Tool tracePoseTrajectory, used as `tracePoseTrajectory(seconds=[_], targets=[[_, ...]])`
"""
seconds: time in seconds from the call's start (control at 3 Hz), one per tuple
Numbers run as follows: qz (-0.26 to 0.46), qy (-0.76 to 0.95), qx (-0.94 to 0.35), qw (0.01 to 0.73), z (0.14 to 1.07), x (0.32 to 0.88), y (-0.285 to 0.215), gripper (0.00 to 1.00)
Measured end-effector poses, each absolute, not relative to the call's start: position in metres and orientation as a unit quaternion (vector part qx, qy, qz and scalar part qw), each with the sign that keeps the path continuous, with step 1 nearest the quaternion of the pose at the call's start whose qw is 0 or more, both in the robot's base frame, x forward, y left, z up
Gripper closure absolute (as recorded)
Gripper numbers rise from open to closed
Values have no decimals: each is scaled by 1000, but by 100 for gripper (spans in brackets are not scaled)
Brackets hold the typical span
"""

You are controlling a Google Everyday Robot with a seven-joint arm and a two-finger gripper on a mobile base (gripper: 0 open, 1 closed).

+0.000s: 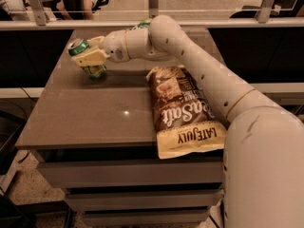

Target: Place green can upright

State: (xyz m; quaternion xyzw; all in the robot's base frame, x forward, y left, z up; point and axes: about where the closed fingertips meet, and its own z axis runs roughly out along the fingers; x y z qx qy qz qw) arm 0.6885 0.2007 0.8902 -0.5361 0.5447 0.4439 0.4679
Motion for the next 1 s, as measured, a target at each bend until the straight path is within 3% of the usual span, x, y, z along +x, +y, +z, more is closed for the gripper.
tracePoseTrajectory(seconds=[0.33,1.0], targets=[[440,551,-533,467,887,689,192,83],[437,554,-534,466,888,690,188,35]])
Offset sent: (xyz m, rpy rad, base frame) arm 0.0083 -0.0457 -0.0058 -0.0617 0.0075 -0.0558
